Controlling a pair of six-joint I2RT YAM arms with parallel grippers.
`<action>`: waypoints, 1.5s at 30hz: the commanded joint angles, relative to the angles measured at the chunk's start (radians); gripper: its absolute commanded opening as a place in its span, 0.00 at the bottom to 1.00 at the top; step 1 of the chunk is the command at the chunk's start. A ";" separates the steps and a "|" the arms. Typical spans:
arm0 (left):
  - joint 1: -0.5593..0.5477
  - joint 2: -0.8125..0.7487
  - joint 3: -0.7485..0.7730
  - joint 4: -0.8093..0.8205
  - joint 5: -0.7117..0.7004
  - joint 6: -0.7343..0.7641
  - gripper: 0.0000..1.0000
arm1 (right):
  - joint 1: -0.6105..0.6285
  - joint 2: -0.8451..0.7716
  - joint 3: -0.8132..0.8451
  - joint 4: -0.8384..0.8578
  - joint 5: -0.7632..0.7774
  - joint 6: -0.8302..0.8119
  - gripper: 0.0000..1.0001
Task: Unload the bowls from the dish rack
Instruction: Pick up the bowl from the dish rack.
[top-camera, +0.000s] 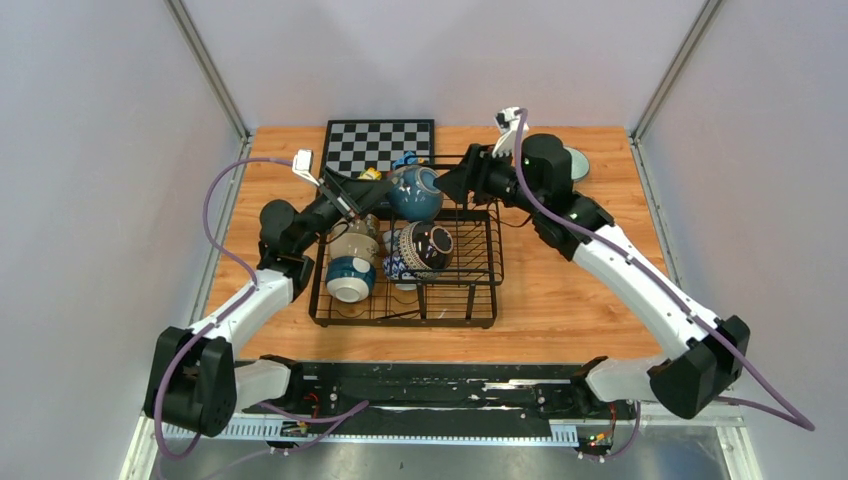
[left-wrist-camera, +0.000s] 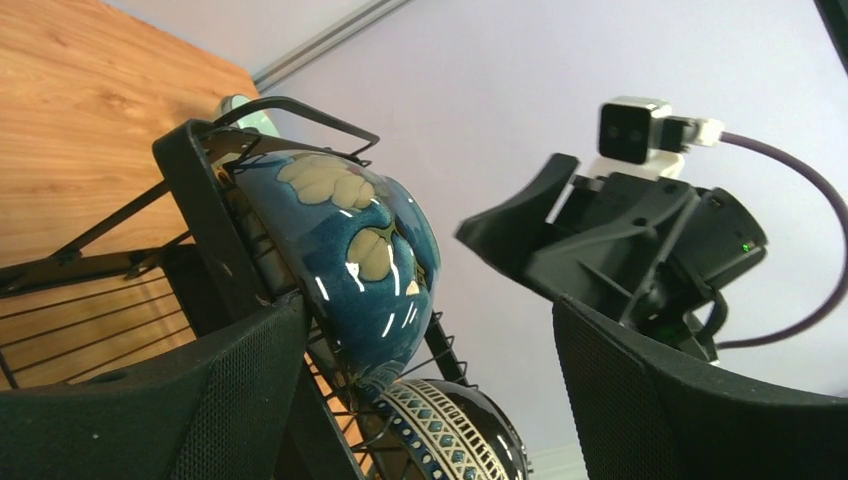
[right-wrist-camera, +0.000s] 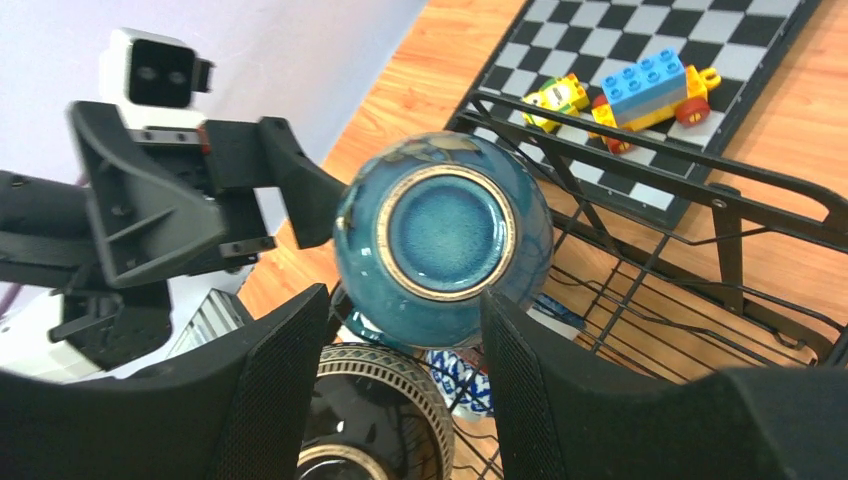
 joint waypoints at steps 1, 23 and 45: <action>0.006 -0.004 -0.013 0.096 0.035 -0.022 0.90 | 0.013 0.050 0.038 -0.028 0.031 -0.024 0.61; 0.003 0.119 0.016 0.289 0.076 -0.135 0.80 | 0.014 0.153 0.032 0.051 -0.048 0.021 0.61; -0.041 0.184 0.097 0.362 0.103 -0.168 0.44 | 0.007 0.134 -0.022 0.070 -0.046 0.019 0.58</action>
